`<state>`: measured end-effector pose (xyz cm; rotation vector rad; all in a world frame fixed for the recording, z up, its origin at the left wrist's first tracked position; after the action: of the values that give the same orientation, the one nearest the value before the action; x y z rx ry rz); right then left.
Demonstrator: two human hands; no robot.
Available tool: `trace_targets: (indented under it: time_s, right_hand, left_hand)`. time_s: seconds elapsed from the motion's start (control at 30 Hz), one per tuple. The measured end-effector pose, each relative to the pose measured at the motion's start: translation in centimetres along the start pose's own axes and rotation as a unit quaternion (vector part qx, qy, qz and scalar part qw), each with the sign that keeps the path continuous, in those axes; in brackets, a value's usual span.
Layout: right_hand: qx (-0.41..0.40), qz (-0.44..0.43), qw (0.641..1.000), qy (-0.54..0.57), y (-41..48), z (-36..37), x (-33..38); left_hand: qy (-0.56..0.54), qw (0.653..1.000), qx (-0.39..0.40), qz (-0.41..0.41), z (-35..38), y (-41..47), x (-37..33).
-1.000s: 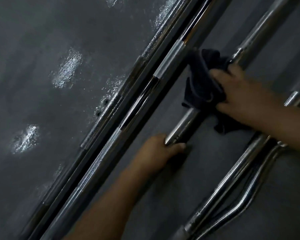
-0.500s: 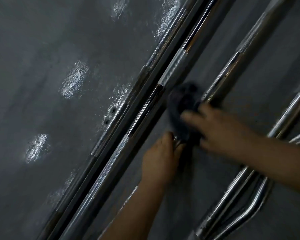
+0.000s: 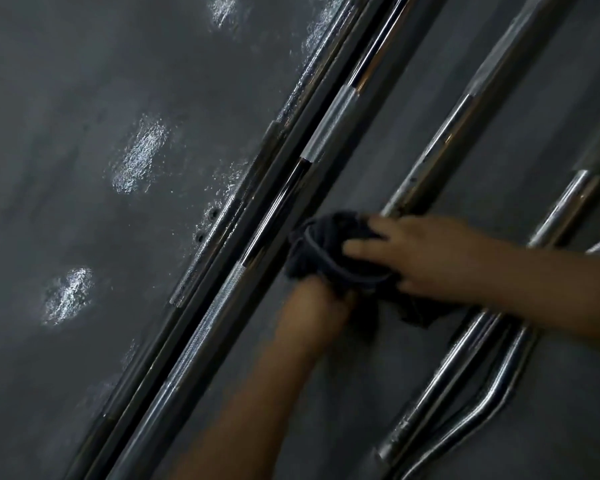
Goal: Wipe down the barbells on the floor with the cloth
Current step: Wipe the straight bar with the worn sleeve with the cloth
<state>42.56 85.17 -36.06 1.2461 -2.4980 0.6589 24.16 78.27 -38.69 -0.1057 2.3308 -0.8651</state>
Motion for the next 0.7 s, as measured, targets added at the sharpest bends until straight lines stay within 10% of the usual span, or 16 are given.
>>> trace_targets:
  time_s: [0.1, 0.23, 0.4, 0.53, 0.7]
  right_hand:
    - [-0.023, 0.118, 0.993, 0.012, 0.6, -2.3, -6.0]
    - [-0.066, 0.216, 0.971, 0.077, 1.5, -1.2, -2.4]
    - [0.035, 0.098, 0.995, 0.01, 0.0, -1.9, 0.0]
    - [-0.039, 0.256, 0.966, -0.025, -0.7, -5.0, -7.6]
    - [-0.002, 0.259, 0.966, 0.015, 1.1, -2.1, -0.3]
  left_hand:
    - [-0.174, 0.98, 0.094, -0.026, -2.3, 0.6, -0.8]
    - [0.196, 0.97, -0.136, 0.037, -1.0, -1.0, -1.9]
    - [0.12, 0.993, -0.007, 0.012, -0.8, -0.3, -2.0]
    - [0.168, 0.981, 0.091, -0.012, -3.3, 0.9, -2.6]
    - [0.314, 0.943, 0.007, -0.113, -2.4, 0.4, -4.1]
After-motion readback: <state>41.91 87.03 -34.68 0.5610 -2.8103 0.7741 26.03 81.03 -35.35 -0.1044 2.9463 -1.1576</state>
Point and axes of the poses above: each hand's wrist, its own y-axis towards the middle knuckle, its own z-axis out of the palm, x = y × z, the point moved 2 cm from there along y, towards the middle knuckle, and after that the axes turned 5 degrees about x, right-handed, at the moved point
